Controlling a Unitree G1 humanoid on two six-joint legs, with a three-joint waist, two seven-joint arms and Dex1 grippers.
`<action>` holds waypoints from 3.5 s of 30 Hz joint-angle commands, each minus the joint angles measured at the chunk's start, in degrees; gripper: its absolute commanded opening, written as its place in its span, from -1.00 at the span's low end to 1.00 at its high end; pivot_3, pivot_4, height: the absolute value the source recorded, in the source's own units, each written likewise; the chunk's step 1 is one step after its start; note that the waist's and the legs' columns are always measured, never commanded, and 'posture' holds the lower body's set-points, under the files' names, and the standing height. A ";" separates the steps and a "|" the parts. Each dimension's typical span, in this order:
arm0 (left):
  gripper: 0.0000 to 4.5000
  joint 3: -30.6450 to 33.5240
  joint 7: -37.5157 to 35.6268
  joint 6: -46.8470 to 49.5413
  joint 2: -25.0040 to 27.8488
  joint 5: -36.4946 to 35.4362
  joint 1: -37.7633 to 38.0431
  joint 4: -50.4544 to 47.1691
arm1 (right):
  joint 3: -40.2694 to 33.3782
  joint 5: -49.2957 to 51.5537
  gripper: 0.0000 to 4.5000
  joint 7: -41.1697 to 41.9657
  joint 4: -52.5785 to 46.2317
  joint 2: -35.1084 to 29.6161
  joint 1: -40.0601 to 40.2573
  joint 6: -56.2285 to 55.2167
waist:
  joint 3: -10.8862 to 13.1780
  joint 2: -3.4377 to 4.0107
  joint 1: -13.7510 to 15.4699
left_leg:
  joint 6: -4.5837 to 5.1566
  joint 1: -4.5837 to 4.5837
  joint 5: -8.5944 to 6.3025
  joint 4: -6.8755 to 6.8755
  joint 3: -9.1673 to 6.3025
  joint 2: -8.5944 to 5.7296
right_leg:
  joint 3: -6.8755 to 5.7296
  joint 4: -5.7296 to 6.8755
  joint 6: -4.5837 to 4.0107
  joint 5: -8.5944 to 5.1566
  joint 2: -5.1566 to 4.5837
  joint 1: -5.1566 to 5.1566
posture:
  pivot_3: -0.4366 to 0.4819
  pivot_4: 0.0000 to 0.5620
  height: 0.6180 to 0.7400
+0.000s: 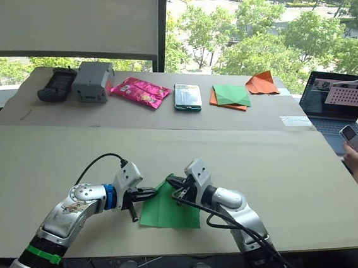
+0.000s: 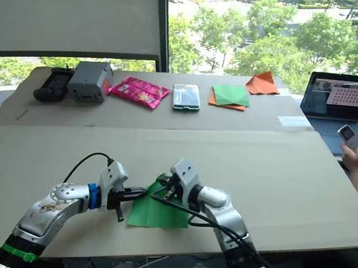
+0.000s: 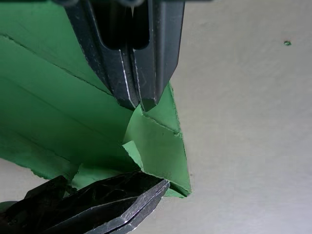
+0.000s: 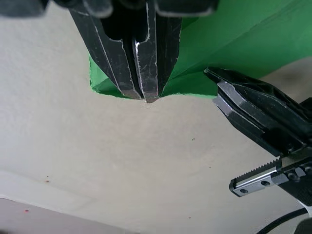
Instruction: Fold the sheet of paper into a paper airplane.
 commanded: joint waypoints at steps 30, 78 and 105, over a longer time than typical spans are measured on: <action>-0.44 -0.45 -4.03 -1.12 2.81 0.39 -2.62 0.19 | 2.10 -7.78 -1.00 -5.80 9.35 1.57 -2.15 2.77 | -0.27 -0.03 -0.14 | 0.02 0.26 0.01 0.09 0.02 -0.01 | 0.07 0.74 -0.03 -0.02 0.03 0.00 | -0.05 -0.47 0.87; -0.98 -9.10 -9.41 -10.24 -0.10 11.28 -12.58 20.84 | 2.77 -8.25 -1.00 -9.17 6.84 2.46 -0.36 3.86 | -1.23 0.22 -0.31 | 0.41 0.30 0.25 0.09 -0.08 0.03 | 0.17 0.82 -0.04 -0.02 0.25 0.08 | -0.05 -0.47 0.87; -0.98 -5.31 -10.61 -7.03 7.56 9.21 -1.03 11.39 | 2.58 -8.20 -1.00 -8.78 7.34 2.43 -1.08 3.84 | -1.39 0.33 -1.08 | -0.01 0.32 -0.01 0.07 -0.08 0.04 | 0.17 0.81 -0.10 -0.06 0.20 0.01 | -0.05 -0.47 0.87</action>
